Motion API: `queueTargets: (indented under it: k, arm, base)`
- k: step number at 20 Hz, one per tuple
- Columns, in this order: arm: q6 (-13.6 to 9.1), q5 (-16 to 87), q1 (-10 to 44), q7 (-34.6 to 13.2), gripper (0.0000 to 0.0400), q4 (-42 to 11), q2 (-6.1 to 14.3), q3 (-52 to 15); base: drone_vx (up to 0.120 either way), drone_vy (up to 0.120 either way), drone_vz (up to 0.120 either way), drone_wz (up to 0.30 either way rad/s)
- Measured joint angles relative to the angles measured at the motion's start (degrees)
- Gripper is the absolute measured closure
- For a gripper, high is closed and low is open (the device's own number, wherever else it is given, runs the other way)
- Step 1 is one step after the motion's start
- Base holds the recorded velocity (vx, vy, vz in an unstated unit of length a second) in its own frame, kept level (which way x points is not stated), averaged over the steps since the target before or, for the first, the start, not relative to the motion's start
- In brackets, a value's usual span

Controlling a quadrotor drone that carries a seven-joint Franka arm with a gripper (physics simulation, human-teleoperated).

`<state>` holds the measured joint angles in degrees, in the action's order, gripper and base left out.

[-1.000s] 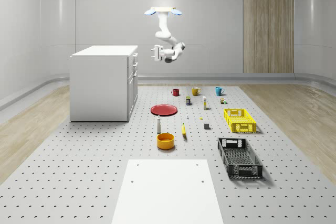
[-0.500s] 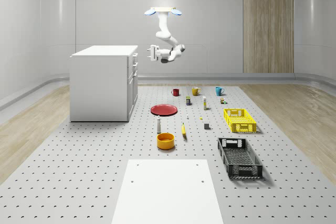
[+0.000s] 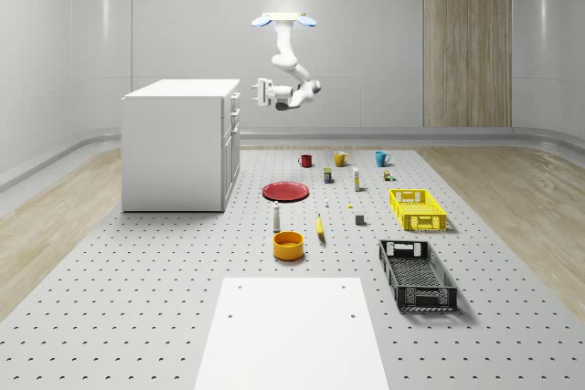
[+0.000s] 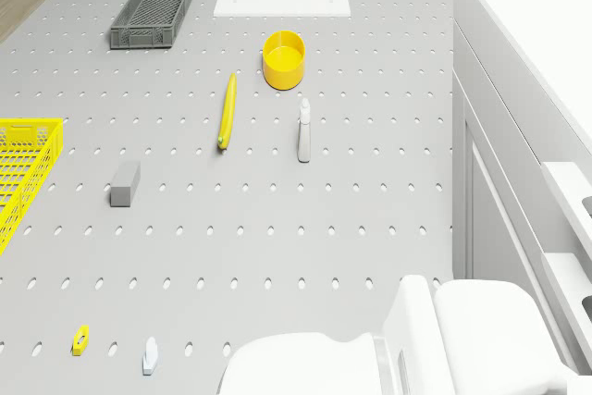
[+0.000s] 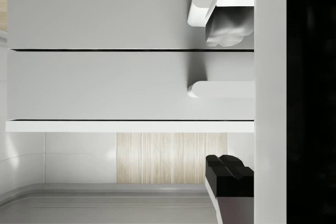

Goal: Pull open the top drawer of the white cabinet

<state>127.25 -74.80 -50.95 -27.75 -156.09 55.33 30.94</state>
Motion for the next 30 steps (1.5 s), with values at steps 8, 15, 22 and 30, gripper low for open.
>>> queueTargets:
  k: [8, 15, 22, 30]
  arm:
    - [0.5, -5.3, -0.7, 2.8, 0.0095, 1.4, -3.9, -2.9]
    - [-2.5, -6.6, -0.6, 4.9, 0.0095, 5.3, -9.8, -1.5]
    - [-4.9, -7.2, 0.7, 4.8, 0.0095, 8.3, -13.2, -1.8]
    - [-5.8, -9.7, 2.0, 5.4, 0.0095, 9.7, -15.7, -4.1]
  base:
    - [0.0, 0.0, 0.0, 0.0]
    - [0.0, 0.0, 0.0, 0.0]
    - [0.0, 0.0, 0.0, 0.0]
    - [0.0, 0.0, 0.0, 0.0]
